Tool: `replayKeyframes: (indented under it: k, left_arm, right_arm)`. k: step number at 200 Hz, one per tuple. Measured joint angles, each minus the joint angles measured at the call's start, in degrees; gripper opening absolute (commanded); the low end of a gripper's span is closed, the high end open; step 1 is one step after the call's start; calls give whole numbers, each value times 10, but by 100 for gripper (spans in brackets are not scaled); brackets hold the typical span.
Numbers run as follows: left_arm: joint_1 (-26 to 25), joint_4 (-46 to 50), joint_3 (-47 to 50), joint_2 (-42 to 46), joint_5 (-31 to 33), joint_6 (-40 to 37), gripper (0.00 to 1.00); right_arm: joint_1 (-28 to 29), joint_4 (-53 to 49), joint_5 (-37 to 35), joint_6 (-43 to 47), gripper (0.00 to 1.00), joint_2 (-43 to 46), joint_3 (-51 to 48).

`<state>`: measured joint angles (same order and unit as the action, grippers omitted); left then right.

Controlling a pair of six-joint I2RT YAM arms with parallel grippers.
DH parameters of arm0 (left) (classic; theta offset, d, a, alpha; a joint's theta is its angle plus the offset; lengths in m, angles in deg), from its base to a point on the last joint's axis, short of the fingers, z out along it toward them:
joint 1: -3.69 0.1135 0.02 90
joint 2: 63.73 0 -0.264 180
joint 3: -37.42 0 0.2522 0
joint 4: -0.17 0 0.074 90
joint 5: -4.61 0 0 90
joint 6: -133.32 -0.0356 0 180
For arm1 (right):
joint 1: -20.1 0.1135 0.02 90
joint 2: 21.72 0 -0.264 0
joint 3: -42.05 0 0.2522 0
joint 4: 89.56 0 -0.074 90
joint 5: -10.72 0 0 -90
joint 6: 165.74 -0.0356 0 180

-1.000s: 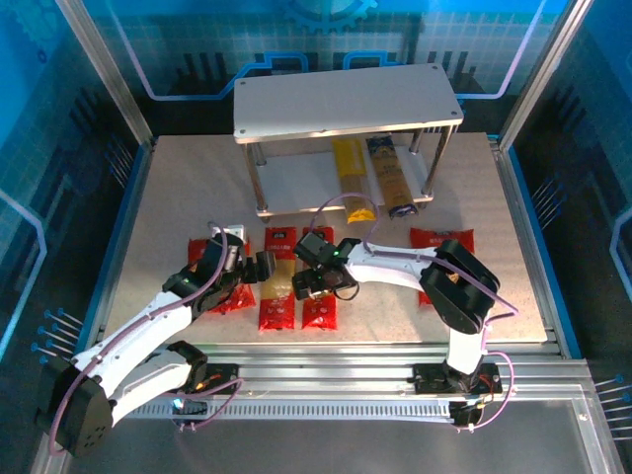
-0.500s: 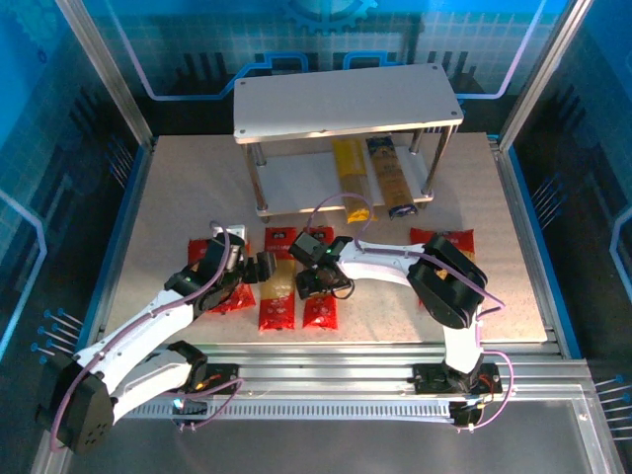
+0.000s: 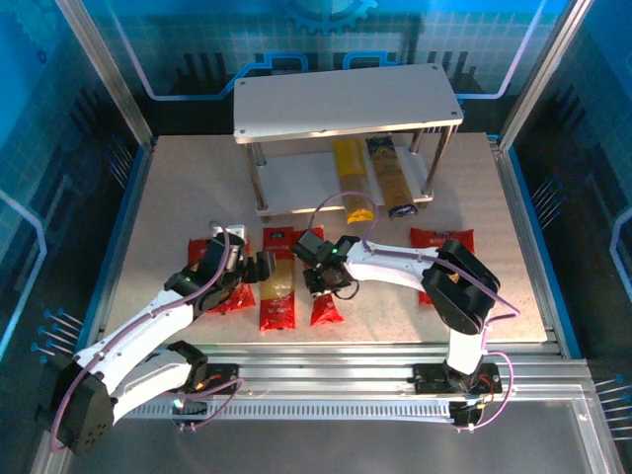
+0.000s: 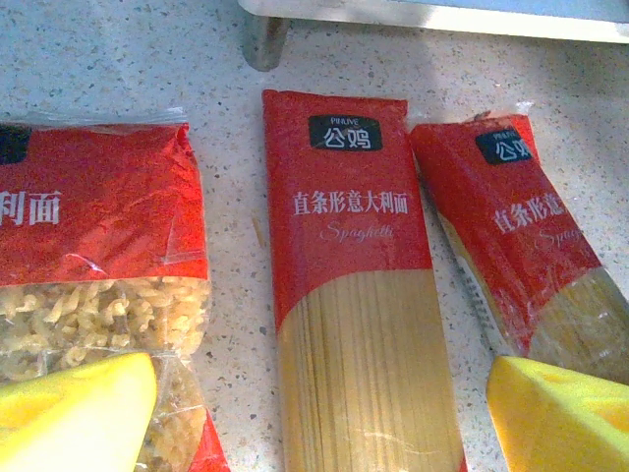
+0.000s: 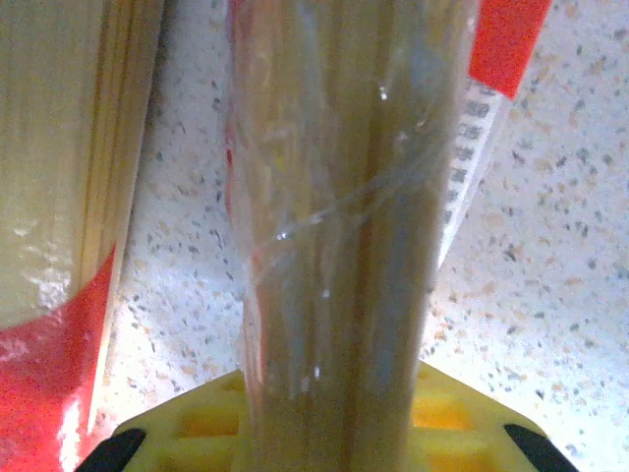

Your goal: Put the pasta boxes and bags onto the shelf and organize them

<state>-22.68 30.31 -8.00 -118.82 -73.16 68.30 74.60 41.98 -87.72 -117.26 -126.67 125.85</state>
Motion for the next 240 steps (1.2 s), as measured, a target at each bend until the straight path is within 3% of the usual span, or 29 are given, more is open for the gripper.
replayKeyframes:
  k: [87,141,194,240]
  left_arm:
    - [3,1,0,27,7,-9,88]
    - [3,5,0,33,10,-13,89]
    - [8,14,0,39,11,-14,88]
    - [11,19,0,47,13,-15,89]
  right_arm:
    - [-2,-87,-2,40,2,69,45]
    - [-52,-91,-7,87,2,70,130]
    - [-127,-72,-23,138,2,-39,258]
    - [-158,-47,-52,163,3,-145,343]
